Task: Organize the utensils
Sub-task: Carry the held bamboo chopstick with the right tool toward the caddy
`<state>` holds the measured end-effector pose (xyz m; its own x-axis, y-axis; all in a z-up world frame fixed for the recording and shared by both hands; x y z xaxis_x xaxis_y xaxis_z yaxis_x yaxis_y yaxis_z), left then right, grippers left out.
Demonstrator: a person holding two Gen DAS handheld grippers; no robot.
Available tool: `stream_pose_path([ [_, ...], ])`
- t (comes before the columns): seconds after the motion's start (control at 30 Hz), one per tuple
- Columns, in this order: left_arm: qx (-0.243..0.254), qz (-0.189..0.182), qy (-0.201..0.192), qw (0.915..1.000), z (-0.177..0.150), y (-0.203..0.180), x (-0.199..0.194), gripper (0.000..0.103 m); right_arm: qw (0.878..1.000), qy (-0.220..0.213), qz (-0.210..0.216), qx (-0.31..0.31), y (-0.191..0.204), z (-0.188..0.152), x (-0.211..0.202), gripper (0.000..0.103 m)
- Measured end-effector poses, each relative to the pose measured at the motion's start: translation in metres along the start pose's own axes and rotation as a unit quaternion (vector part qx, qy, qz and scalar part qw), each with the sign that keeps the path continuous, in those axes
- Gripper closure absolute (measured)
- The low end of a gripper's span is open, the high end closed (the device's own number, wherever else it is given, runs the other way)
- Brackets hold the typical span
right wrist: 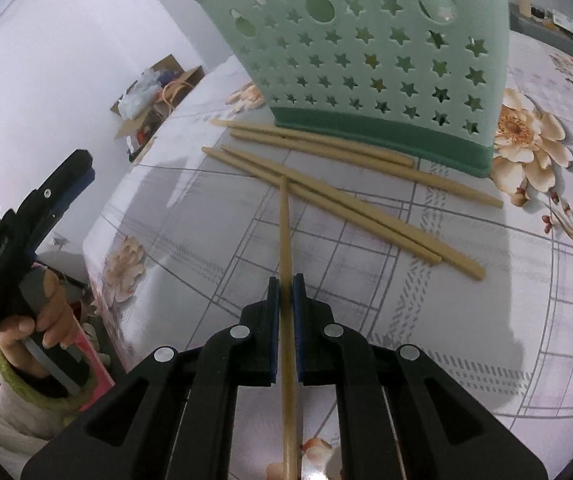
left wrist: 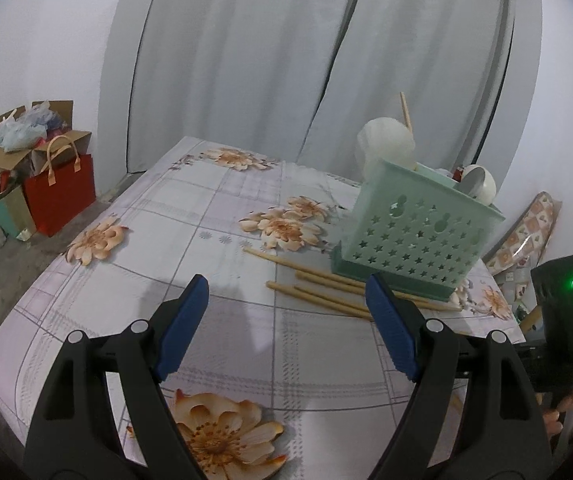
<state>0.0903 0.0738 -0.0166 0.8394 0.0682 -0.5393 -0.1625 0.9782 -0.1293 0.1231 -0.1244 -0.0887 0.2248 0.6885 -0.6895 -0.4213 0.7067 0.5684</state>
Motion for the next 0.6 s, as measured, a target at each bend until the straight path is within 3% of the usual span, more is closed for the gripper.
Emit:
stream_pose_path([
  [0.23, -0.014, 0.002, 0.007, 0.9999, -0.001, 0.011, 0.004, 0.027, 0.999, 0.025, -0.018, -0.019, 0.007, 0.012, 0.021, 0.095],
  [0.33, -0.016, 0.003, 0.006, 0.9999, -0.001, 0.015, 0.003, 0.027, 0.998, 0.031, -0.026, -0.041, 0.013, 0.017, 0.027, 0.087],
  [0.4, -0.019, 0.004, 0.006, 0.9998, -0.001, 0.018, 0.003, 0.027, 0.997, 0.035, -0.045, -0.060, 0.017, 0.022, 0.032, 0.083],
  [0.6, -0.023, 0.009, 0.017, 0.9995, -0.004, 0.022, 0.006, 0.027, 0.984, 0.045, -0.114, -0.127, 0.032, 0.025, 0.043, 0.083],
])
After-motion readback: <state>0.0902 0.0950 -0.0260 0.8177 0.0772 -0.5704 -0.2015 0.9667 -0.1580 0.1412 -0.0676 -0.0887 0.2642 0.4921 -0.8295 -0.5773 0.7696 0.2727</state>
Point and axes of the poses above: each gripper's, at about its wrist camera, not at the fingertips, and x roughly the way its jaws point, y to its left, z to its top, the point moved 5 cm from there along x, roughly the way its jaws point, and after that the axes turned 14 degrees about z, right-handed, at the moved point
